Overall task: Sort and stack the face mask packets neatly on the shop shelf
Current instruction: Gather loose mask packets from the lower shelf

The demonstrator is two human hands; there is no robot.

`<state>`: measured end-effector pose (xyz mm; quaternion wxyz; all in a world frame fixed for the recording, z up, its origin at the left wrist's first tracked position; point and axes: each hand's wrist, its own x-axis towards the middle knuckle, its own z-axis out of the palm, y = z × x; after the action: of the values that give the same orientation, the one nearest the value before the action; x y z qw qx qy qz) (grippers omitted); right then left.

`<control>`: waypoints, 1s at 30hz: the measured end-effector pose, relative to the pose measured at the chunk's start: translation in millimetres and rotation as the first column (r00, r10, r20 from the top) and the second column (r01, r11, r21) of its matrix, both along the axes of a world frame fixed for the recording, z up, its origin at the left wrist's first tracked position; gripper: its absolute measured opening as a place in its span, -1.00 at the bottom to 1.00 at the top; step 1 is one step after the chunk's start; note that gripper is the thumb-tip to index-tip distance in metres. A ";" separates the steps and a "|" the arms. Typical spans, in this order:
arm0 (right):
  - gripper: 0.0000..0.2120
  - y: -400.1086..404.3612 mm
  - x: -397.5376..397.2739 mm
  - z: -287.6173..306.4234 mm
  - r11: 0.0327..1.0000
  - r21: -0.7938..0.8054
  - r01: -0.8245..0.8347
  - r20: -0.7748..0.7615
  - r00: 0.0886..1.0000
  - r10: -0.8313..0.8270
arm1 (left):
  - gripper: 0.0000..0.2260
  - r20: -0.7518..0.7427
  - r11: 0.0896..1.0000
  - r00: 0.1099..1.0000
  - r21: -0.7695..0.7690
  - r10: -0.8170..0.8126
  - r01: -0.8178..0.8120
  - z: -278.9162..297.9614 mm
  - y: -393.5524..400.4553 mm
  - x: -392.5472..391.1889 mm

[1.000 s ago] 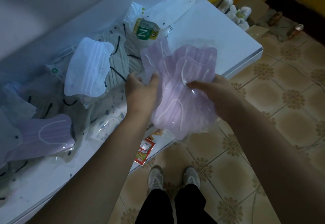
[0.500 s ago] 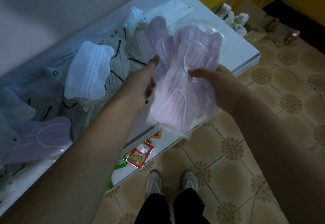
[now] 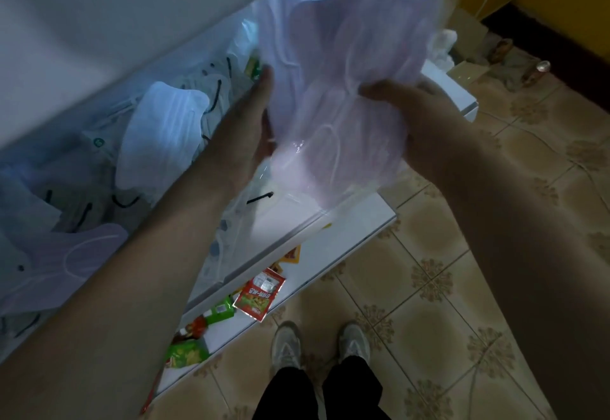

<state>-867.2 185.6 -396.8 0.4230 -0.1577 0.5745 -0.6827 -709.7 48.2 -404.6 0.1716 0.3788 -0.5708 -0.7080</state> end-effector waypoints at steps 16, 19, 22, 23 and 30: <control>0.45 -28.9 32.3 0.7 0.994 -0.077 0.072 -0.483 0.870 -0.101 | -0.57 0.383 0.841 0.923 -0.507 0.027 0.186 -13.8 34.9 -9.8; 0.45 -24.1 37.4 6.6 0.986 -0.135 0.101 -0.688 0.706 -0.167 | -0.73 0.373 0.768 0.909 -0.633 0.187 0.101 -11.1 30.8 -12.1; 0.39 -23.1 42.8 12.9 0.974 -0.159 0.164 -0.838 0.499 -0.221 | -0.86 0.429 0.602 0.878 -0.766 0.214 0.227 -4.1 31.4 -15.0; 0.36 -24.1 45.4 12.9 0.970 -0.152 0.190 -0.867 0.446 -0.223 | -0.87 0.435 0.581 0.880 -0.773 0.192 0.255 -4.3 32.3 -14.9; -0.21 -31.8 15.1 1.9 0.984 0.038 0.174 -0.714 0.694 -0.096 | -0.85 0.458 0.573 0.883 -0.752 0.099 0.326 -5.1 32.2 -14.1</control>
<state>-852.1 153.9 -394.8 0.1257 -0.3434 0.7371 -0.5683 -723.7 80.4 -409.7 0.1408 0.3724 -0.8772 -0.2682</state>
